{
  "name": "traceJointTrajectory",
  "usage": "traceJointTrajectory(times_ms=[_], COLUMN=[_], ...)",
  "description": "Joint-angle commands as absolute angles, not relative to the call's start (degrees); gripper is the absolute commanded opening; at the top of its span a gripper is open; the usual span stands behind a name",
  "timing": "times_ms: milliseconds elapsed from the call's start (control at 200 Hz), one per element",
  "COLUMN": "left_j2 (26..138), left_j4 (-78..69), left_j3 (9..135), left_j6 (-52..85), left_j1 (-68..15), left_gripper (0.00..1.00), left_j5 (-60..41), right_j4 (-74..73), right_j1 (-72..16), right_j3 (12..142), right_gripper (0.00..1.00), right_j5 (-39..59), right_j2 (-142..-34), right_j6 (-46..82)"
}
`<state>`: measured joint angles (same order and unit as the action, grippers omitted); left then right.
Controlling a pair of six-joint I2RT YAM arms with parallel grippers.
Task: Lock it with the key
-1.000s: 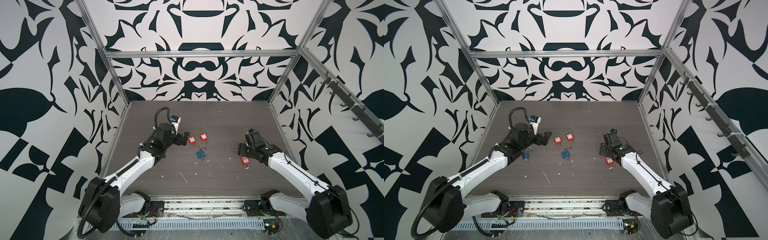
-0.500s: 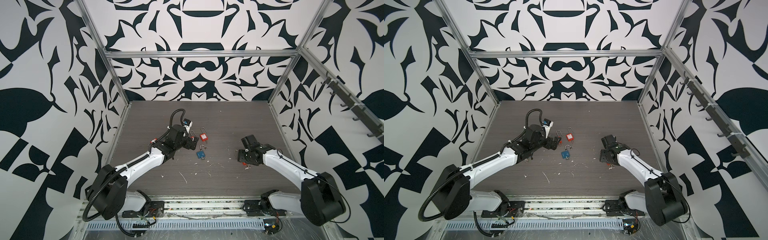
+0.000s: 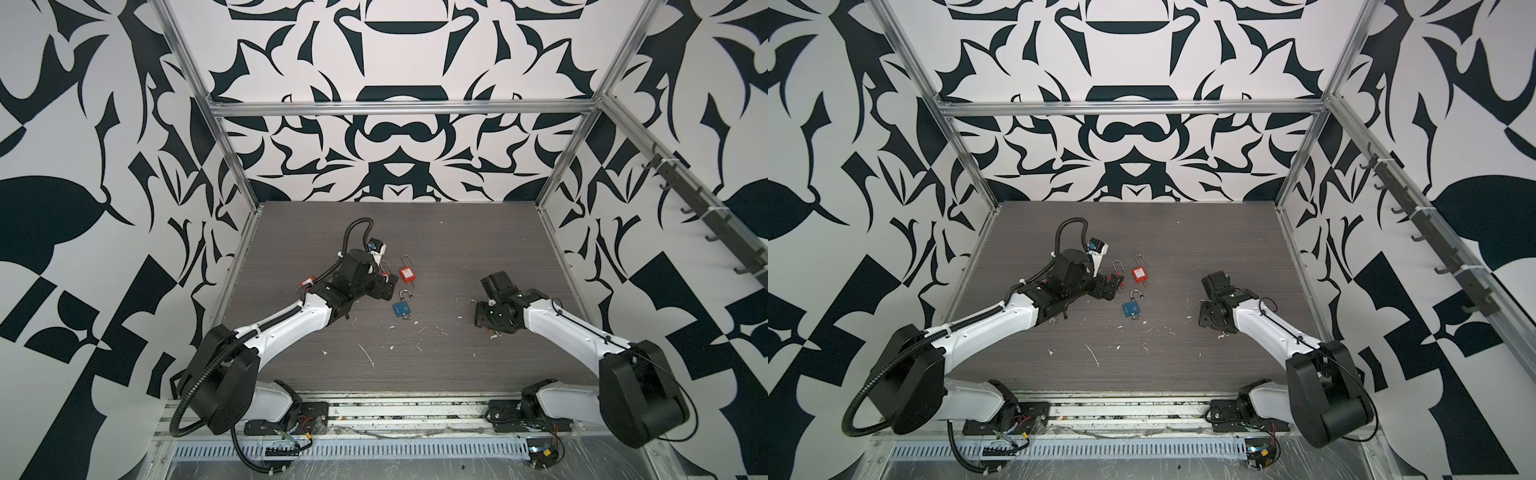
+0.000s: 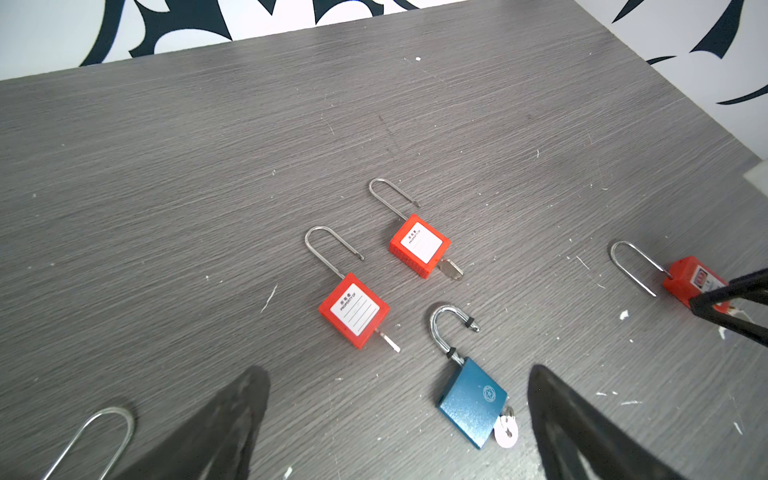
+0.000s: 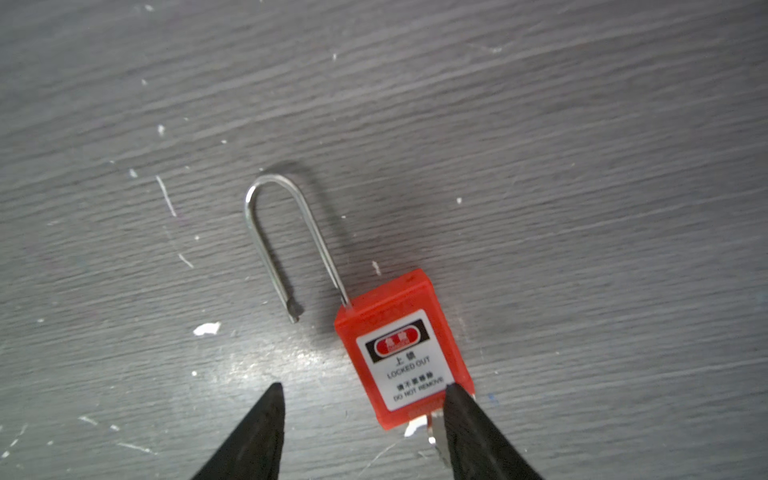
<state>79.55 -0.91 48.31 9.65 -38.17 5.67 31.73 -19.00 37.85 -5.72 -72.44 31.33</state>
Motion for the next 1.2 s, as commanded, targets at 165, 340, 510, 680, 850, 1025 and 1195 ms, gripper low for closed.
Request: traceJointTrajectory(times_ms=[165,340,510,680,850,1025,1195], left_j2=[80.29,79.9,79.45,79.66,80.32,80.98,81.01], left_j4=[0.26,0.69,0.94,0.97,1.15,1.14,1.15], left_j3=[50.1,50.1,49.57,49.91,50.57,50.97,51.15], left_j6=[10.26,9.87,9.49,9.22,9.21,9.51,9.76], left_j1=[-38.67,-38.79,-38.76,-38.76,-38.76,-38.84,-39.11], left_gripper=[0.99,0.99,0.99,0.99,0.99,1.0,0.99], left_j5=[6.26,6.68,7.16,7.22,6.9,6.55,6.71], right_j4=[33.62,33.23,32.78,33.1,32.97,33.31,32.71], right_j1=[-19.16,-18.29,-18.28,-18.28,-18.63,-18.63,-18.63], right_j3=[40.95,43.11,43.86,43.25,41.77,41.45,42.01], right_gripper=[0.65,0.66,0.66,0.63,0.58,0.56,0.53], right_j5=[-10.49,-11.65,-9.25,-7.2,-6.54,-9.11,-8.97], right_j2=[-73.63,-78.34,-80.69,-81.01,-79.42,-79.77,-81.87], right_j6=[28.45,27.53,27.16,28.05,29.32,29.77,29.62])
